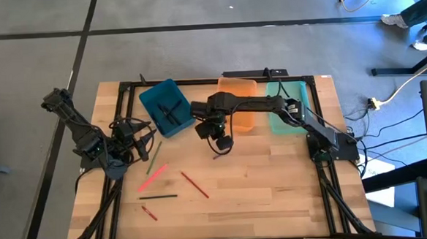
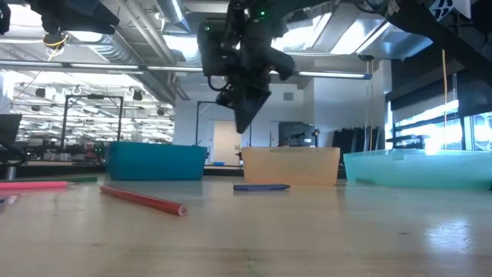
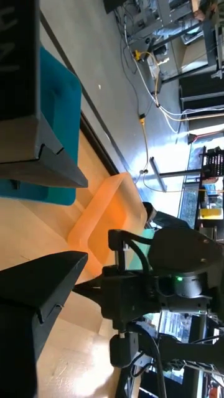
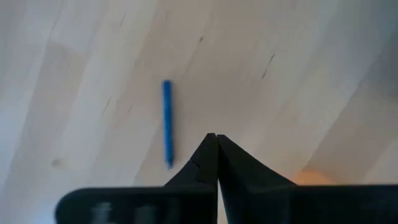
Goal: Sort crayons/erasers/pens/pencils in bins
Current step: Put the blue crayon into the light blue bin
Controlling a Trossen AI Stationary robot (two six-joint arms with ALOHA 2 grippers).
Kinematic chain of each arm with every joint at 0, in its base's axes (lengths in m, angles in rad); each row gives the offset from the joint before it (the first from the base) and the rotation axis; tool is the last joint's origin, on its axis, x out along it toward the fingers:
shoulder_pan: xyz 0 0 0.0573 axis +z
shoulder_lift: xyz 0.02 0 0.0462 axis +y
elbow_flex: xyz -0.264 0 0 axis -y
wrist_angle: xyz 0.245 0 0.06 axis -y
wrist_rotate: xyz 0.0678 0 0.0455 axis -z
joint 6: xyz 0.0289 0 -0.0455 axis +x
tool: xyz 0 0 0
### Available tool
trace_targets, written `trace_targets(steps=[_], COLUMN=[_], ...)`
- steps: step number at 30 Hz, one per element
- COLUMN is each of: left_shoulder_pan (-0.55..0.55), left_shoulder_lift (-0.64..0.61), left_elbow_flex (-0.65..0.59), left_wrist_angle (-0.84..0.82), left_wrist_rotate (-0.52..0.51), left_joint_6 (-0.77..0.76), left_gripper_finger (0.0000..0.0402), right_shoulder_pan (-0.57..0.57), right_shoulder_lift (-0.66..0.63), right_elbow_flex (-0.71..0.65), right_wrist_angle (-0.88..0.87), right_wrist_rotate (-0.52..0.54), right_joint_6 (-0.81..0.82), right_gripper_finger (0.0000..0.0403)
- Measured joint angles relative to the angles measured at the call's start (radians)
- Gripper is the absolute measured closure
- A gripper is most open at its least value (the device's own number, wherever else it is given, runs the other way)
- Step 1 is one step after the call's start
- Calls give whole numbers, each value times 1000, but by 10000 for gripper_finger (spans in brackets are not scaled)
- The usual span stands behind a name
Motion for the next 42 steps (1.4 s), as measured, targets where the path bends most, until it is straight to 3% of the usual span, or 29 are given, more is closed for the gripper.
trace_targets(steps=[9, 15, 18, 20, 31, 36, 42], left_shoulder_pan=[0, 0, 0, 0, 1, 2, 13], left_shoulder_lift=[0, 0, 0, 0, 1, 1, 1], left_elbow_flex=[0, 0, 0, 0, 0, 0, 0], left_wrist_angle=[0, 0, 0, -1, -2, 8, 8], left_wrist_rotate=[0, -4, -9, -9, -13, -34, -50], left_joint_6=[0, 0, 0, 0, 0, 0, 0], left_gripper_finger=[231, 231, 231, 231, 231, 231, 231], right_shoulder_pan=[0, 29, 50, 68, 145, 179, 201], right_shoulder_lift=[0, -21, -48, -91, -505, -520, -510], right_elbow_flex=[0, 1, -8, -66, -759, -894, -985], right_wrist_angle=[95, -108, -219, -202, 529, 696, 851], right_wrist_rotate=[1, 110, 110, 105, 75, 56, 131], right_joint_6=[27, 83, 126, 146, 164, 177, 202], right_gripper_finger=[390, 390, 389, 389, 389, 374, 299])
